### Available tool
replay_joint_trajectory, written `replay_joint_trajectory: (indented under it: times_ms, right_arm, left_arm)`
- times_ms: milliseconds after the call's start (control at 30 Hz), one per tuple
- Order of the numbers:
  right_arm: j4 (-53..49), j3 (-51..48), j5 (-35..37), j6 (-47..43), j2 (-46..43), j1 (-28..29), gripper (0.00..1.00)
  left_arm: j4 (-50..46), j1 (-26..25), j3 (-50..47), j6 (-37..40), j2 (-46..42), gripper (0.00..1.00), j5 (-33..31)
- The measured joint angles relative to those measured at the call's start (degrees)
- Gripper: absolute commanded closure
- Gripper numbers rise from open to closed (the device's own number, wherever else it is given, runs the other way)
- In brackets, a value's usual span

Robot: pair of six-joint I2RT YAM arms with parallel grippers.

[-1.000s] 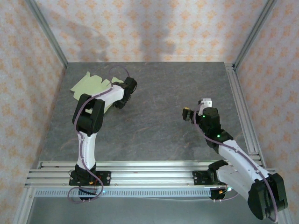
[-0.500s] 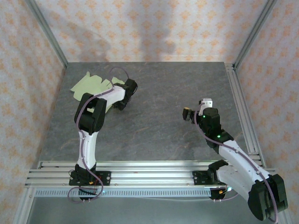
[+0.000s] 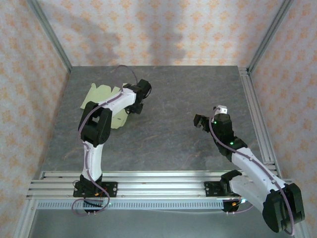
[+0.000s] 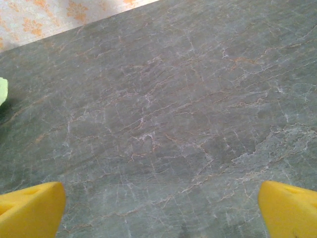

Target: Fold the paper box

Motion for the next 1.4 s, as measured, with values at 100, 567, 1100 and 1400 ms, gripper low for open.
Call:
replay_joint_trajectory:
  times_ms: [100,567,1100,1400]
  right_arm:
    - [-0.1,0.2,-2.0,0.9,0.4,0.0,0.01]
    - [-2.2,0.2,-7.8,2.4,-0.8,0.0,0.01]
    - [-3.9,7.0,-10.8,6.7,9.3,2.2,0.01]
    - [-2.5,14.1,-9.4,14.4,28.0,10.4,0.15]
  left_arm:
    - [-0.3,-1.5,0.2,-4.4,-0.9,1.00,4.4]
    - [3.8,-15.5,2.5,-26.1,-2.9,0.82,20.9]
    - [15.4,-10.1,-9.2,-29.2,-15.7,0.00,20.4]
    - [16.3,-2.1,-23.2,-25.5,-30.0,0.00,20.2]
